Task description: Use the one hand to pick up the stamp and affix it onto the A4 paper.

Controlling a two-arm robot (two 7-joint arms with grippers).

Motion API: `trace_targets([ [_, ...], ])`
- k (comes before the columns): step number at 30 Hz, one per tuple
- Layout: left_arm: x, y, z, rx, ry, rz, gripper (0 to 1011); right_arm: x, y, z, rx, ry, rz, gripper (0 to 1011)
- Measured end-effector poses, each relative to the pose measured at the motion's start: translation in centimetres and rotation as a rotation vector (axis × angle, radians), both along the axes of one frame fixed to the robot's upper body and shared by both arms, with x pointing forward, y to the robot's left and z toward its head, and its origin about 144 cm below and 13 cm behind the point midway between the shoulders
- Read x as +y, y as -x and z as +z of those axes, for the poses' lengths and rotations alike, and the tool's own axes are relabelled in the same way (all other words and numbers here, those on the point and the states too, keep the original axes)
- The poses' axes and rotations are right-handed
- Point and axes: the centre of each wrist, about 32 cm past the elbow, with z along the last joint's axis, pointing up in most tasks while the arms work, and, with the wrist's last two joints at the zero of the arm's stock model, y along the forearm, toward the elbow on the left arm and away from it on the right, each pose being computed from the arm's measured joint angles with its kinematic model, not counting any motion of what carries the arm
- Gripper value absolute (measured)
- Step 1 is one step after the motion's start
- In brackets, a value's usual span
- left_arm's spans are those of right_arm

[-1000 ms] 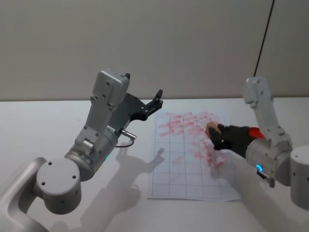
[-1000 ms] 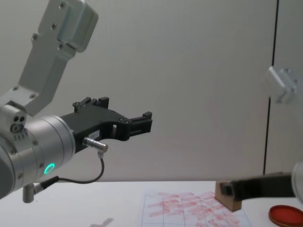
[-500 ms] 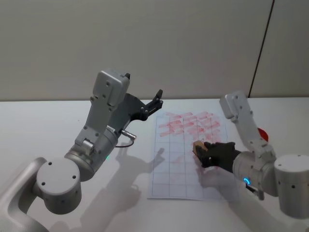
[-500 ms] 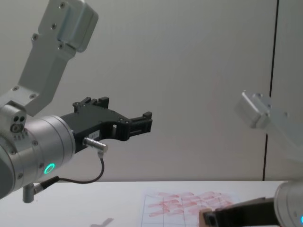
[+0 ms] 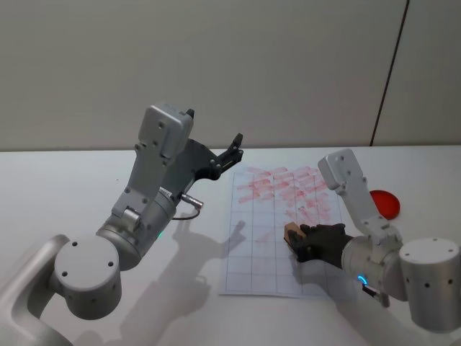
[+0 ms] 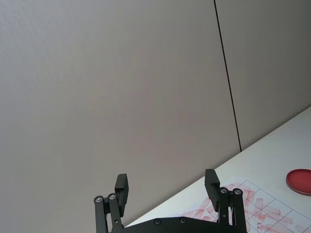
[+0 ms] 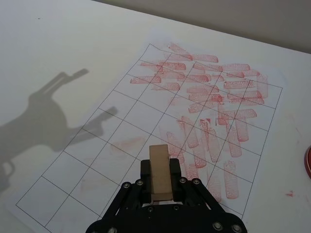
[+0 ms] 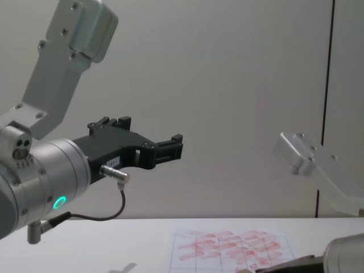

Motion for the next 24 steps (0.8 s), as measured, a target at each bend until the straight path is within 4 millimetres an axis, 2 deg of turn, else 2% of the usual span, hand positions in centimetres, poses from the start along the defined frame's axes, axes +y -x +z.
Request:
trace_targets([
  [24,0.0,0.0,0.0,0.000,0.000,0.000,1001,-0.6,-0.1,-1.4,0.020,-0.034,-0.015,212],
])
